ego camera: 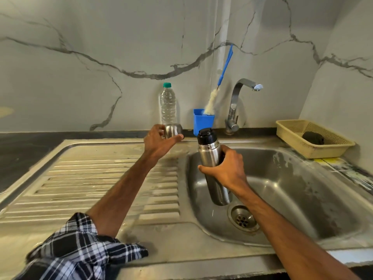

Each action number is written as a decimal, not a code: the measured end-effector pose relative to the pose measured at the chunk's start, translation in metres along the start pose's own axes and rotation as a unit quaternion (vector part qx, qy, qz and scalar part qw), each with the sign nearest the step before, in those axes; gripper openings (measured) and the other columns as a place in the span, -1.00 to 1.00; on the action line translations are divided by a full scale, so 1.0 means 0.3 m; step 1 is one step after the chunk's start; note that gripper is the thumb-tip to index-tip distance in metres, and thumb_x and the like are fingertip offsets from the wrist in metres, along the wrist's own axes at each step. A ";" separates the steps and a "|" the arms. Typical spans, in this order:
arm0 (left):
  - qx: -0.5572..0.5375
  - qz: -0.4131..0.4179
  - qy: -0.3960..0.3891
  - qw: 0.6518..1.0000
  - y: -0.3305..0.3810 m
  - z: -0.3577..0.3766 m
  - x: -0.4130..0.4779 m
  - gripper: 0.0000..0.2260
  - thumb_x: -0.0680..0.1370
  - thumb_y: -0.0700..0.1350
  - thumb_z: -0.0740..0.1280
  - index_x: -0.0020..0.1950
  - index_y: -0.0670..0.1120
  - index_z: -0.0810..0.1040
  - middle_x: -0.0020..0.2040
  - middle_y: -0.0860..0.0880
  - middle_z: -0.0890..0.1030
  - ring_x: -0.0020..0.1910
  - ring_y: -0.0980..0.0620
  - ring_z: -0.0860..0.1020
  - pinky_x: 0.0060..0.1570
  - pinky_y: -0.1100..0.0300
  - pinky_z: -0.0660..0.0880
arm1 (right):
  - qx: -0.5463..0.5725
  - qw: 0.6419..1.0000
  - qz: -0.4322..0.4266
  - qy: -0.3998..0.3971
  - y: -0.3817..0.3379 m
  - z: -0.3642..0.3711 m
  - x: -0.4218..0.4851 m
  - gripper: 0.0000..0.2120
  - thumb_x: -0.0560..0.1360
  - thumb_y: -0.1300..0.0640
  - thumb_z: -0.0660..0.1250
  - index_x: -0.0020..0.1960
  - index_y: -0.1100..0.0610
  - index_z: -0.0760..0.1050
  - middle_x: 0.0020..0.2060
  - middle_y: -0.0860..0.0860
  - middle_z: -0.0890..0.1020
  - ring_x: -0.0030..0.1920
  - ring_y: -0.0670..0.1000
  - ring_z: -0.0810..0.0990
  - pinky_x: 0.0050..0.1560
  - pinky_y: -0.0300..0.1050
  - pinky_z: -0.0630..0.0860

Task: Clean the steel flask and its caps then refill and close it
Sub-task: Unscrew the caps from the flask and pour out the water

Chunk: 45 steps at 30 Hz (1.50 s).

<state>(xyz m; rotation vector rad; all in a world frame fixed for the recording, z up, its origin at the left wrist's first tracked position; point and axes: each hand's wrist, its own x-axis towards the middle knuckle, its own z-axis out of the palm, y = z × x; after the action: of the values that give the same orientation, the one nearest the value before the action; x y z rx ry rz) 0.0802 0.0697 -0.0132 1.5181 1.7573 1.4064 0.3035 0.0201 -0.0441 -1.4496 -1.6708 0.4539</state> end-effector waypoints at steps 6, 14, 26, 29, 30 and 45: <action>0.150 -0.013 -0.009 0.988 -0.131 0.004 0.042 -0.35 0.33 0.15 0.62 0.30 -0.10 0.53 0.17 -0.08 0.64 0.16 -0.08 0.58 0.16 0.01 0.55 | -0.015 1.000 -0.002 -0.015 0.000 0.008 0.005 -0.36 0.19 -0.06 0.69 0.17 0.08 0.54 -0.05 -0.03 0.68 -0.11 -0.07 0.64 -0.04 -0.20 0.57; 0.292 -0.010 0.008 0.956 -0.211 -0.080 0.105 -0.42 0.39 0.19 0.55 0.27 -0.10 0.51 0.12 -0.13 0.62 0.15 -0.18 0.53 0.06 -0.04 0.48 | -0.016 1.000 -0.004 -0.022 -0.002 0.015 0.003 -0.36 0.19 -0.06 0.70 0.17 0.08 0.54 -0.05 -0.05 0.66 -0.12 -0.09 0.62 -0.04 -0.22 0.56; 0.313 -0.014 -0.012 0.949 -0.304 -0.217 0.154 -0.32 0.42 0.24 0.52 0.38 -0.11 0.45 0.19 -0.18 0.60 0.21 -0.22 0.51 0.15 -0.11 0.45 | -0.010 0.999 -0.003 -0.032 0.001 0.018 0.005 -0.32 0.21 -0.03 0.69 0.24 0.10 0.52 0.05 0.03 0.68 -0.06 -0.04 0.64 0.07 -0.13 0.60; 0.315 -0.013 -0.013 0.949 -0.307 -0.217 0.157 -0.32 0.42 0.25 0.52 0.38 -0.10 0.45 0.18 -0.18 0.61 0.21 -0.21 0.51 0.15 -0.11 0.45 | -0.008 0.999 -0.002 -0.033 0.004 0.020 0.006 -0.31 0.21 -0.02 0.69 0.24 0.10 0.52 0.06 0.04 0.69 -0.03 -0.03 0.65 0.09 -0.10 0.61; 0.317 -0.013 -0.013 0.948 -0.307 -0.217 0.158 -0.32 0.41 0.26 0.52 0.37 -0.10 0.46 0.18 -0.17 0.61 0.20 -0.21 0.51 0.15 -0.11 0.45 | -0.008 0.999 -0.002 -0.034 0.005 0.019 0.006 -0.31 0.21 -0.02 0.69 0.25 0.10 0.51 0.07 0.04 0.68 -0.03 -0.03 0.64 0.09 -0.10 0.61; 0.007 0.123 -0.092 0.988 0.107 0.039 -0.004 -0.45 0.49 0.24 0.46 0.33 -0.08 0.54 0.23 0.00 0.62 0.12 0.13 0.56 0.10 0.27 0.51 | 0.059 0.998 0.023 -0.001 0.001 -0.009 0.004 -0.43 0.17 0.01 0.71 0.08 -0.01 0.53 -0.16 -0.17 0.62 -0.14 -0.20 0.62 -0.09 -0.28 0.56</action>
<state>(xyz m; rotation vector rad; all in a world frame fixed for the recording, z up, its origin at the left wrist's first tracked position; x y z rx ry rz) 0.1055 0.0697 0.0098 1.8591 1.5140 1.3176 0.3057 0.0207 -0.0423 -1.4034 -1.5879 0.5690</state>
